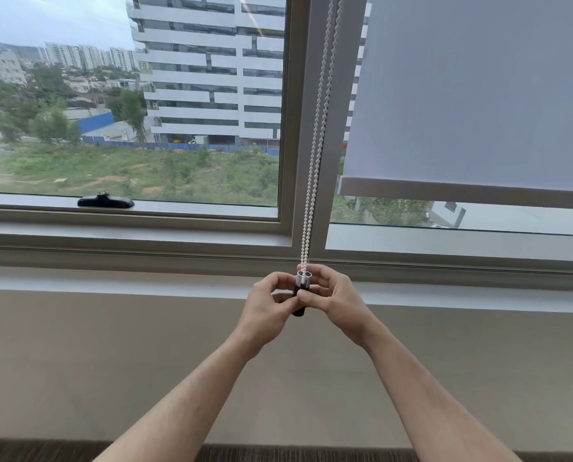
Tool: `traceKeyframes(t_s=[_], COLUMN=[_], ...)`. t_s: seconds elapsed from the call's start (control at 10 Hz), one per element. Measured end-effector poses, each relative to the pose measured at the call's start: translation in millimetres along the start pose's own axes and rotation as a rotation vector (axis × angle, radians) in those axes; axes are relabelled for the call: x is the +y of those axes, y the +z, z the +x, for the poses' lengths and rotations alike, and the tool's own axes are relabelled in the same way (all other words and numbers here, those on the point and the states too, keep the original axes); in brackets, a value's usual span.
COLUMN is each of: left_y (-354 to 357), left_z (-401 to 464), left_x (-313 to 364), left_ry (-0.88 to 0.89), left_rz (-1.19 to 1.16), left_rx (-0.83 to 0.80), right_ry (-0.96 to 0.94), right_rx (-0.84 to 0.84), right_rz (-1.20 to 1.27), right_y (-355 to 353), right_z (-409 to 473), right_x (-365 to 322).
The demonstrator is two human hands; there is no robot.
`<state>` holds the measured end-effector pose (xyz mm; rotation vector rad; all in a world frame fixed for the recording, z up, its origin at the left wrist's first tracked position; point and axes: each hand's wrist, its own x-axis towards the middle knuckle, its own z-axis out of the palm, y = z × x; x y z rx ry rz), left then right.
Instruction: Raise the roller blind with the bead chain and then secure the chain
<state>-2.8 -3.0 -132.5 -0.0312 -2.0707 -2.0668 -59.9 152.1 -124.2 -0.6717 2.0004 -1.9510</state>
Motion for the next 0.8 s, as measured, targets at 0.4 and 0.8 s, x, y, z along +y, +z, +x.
traceKeyframes(t_s=[0.4,0.8], left_y=[2.0,-0.4], left_z=[-4.1,-6.4], left_x=[-11.7,-4.9], left_ry=[-0.014,0.029], left_rz=[0.044,0.193], left_rx=[0.036,0.016], right_ry=[-0.028,-0.073], right_rx=[0.106,0.132], right_rz=[-0.052,-0.051], right_y=[9.0,11.5], right_z=[-6.1,-11.2], right_x=[11.8,8.9])
